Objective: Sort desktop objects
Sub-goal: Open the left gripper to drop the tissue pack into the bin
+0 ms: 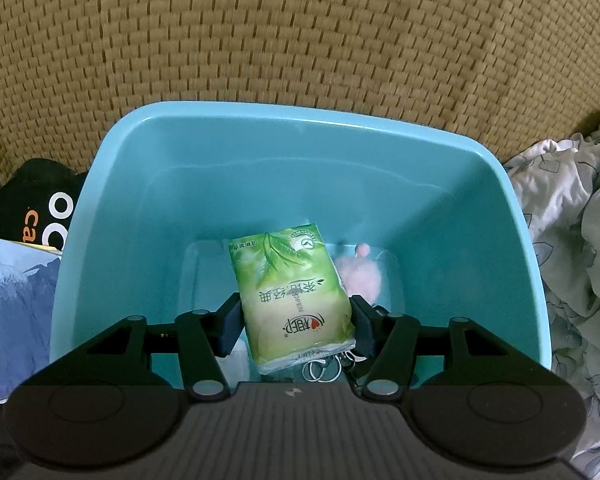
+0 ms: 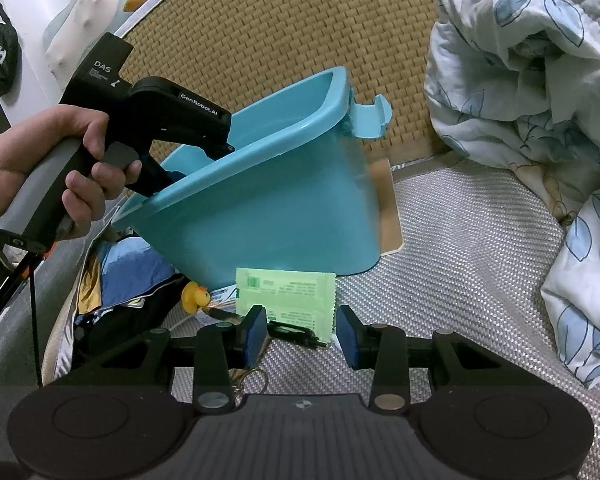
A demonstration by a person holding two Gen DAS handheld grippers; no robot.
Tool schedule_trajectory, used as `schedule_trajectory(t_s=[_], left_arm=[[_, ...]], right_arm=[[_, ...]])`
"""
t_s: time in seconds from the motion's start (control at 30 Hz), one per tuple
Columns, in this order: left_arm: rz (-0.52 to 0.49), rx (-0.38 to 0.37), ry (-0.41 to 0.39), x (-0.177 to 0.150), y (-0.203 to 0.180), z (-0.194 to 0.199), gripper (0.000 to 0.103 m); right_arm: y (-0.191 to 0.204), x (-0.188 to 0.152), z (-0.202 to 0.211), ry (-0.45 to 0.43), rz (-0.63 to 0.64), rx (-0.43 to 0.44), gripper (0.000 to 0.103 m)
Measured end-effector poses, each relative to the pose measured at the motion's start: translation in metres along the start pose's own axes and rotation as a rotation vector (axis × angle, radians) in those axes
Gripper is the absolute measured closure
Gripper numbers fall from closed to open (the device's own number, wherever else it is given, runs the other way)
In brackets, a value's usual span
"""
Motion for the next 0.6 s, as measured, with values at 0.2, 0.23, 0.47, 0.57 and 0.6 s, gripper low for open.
schedule_trajectory(t_s=[0.2,0.23,0.47,0.57,0.6], left_arm=[[-0.01,0.013,0.01,-0.003,0.001,0.001,0.042],[-0.012,0.015,0.011,-0.003,0.002,0.001,0.042],[-0.021,0.019,-0.013,-0.002,-0.001,0.005,0.044],[-0.034,0.025,-0.033,-0.002,-0.002,0.01,0.044],[-0.038,0.027,-0.039,-0.003,-0.003,0.012,0.044]], right_arm=[[0.0,0.0,0.0,0.001,-0.002,0.0,0.06],[0.0,0.0,0.0,0.002,-0.002,0.0,0.06],[-0.001,0.0,0.001,0.002,-0.003,0.0,0.06],[-0.001,0.0,0.001,0.003,-0.004,0.0,0.06],[-0.001,0.0,0.001,0.003,-0.004,0.0,0.06]])
Point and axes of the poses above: each gripper's, at about its wrist camera, not at the fingertips, and z roughly against the way its jaws point, y to its left, x to its top, the point moved 9 cm from there along -z, roughly the way its jaws point, and after that the axes turned 2 degrees about -x, right-handed, at the moved point
